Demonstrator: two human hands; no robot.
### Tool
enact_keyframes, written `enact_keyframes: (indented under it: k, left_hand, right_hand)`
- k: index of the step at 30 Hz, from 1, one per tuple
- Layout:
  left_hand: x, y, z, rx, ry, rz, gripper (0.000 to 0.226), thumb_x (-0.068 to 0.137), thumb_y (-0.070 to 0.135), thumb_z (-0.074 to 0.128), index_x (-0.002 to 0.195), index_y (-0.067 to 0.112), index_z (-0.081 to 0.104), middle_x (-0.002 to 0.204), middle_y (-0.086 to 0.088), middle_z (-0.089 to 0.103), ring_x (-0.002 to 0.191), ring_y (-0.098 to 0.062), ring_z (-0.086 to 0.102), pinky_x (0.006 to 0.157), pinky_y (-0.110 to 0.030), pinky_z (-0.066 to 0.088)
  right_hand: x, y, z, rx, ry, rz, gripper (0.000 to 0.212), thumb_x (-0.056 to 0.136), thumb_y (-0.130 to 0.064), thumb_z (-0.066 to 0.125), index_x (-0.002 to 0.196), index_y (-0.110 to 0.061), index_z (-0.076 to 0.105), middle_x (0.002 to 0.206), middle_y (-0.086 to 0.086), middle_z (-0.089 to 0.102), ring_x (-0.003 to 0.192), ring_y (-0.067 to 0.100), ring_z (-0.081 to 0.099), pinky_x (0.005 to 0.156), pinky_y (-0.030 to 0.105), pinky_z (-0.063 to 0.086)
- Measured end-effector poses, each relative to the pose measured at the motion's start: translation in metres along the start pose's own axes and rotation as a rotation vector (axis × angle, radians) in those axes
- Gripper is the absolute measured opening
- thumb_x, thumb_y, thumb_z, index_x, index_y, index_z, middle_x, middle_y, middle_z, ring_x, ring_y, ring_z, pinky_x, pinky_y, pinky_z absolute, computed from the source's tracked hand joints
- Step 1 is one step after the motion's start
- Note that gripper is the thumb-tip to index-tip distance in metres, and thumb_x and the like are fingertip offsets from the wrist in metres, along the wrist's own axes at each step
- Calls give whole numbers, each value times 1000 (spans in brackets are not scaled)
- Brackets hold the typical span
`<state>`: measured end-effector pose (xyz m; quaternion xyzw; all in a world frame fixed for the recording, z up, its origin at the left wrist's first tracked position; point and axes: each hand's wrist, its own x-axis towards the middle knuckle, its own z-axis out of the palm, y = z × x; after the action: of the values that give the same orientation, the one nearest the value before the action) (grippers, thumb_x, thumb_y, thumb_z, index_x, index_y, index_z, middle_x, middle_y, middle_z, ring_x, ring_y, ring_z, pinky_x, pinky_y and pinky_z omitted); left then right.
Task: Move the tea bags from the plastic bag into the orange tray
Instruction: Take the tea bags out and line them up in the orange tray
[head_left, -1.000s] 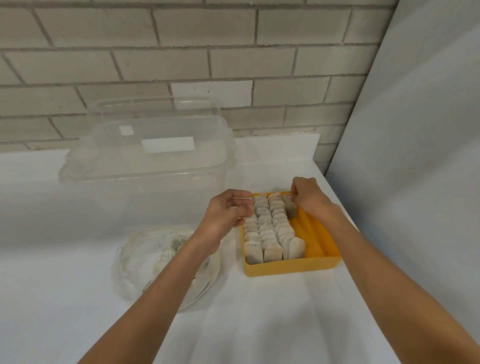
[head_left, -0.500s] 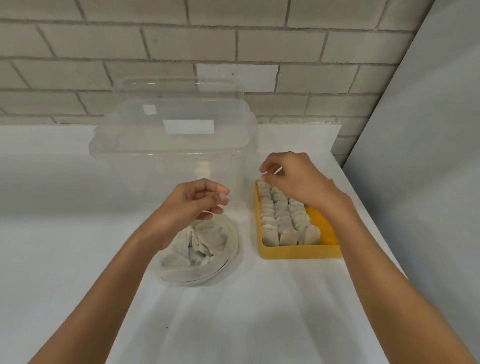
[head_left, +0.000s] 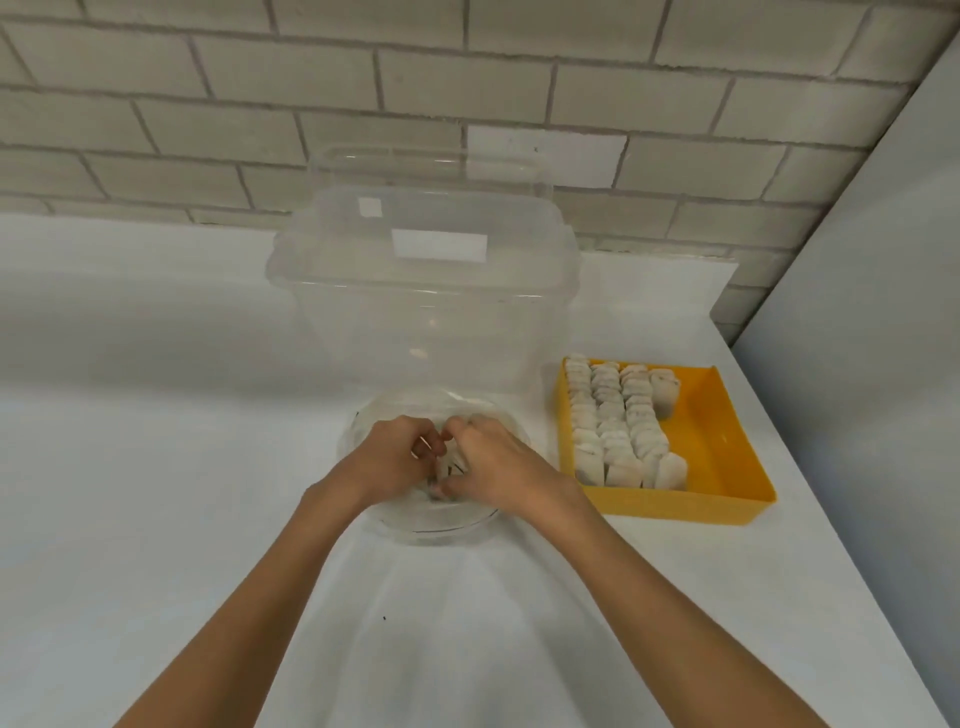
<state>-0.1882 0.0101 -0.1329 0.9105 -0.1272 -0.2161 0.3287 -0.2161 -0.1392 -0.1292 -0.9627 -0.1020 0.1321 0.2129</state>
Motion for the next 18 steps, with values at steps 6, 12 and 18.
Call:
enact_keyframes:
  k: [6, 12, 18]
  left_hand:
    - [-8, 8, 5, -171, 130, 53, 19, 87, 2, 60, 91, 20, 65, 83, 1, 70, 74, -8, 64, 67, -11, 45]
    - [-13, 9, 2, -410, 282, 56, 21, 87, 15, 67, 107, 22, 65, 102, 6, 63, 84, -9, 63, 70, -8, 46]
    - [-21, 12, 5, -785, 95, -27, 27, 91, 34, 62, 114, 22, 63, 110, -2, 70, 99, -14, 68, 88, -31, 56]
  right_hand:
    - [-5, 11, 1, 151, 237, 26, 35, 83, -2, 53, 114, -16, 60, 87, 5, 63, 86, 22, 59, 75, 35, 52]
    - [-13, 19, -15, 674, 401, 83, 23, 82, 2, 66, 94, -17, 68, 77, 3, 64, 65, 10, 59, 66, 24, 54]
    - [-27, 23, -24, 1237, 361, 115, 26, 85, 9, 61, 101, -11, 67, 87, 12, 65, 74, 13, 68, 66, 26, 58]
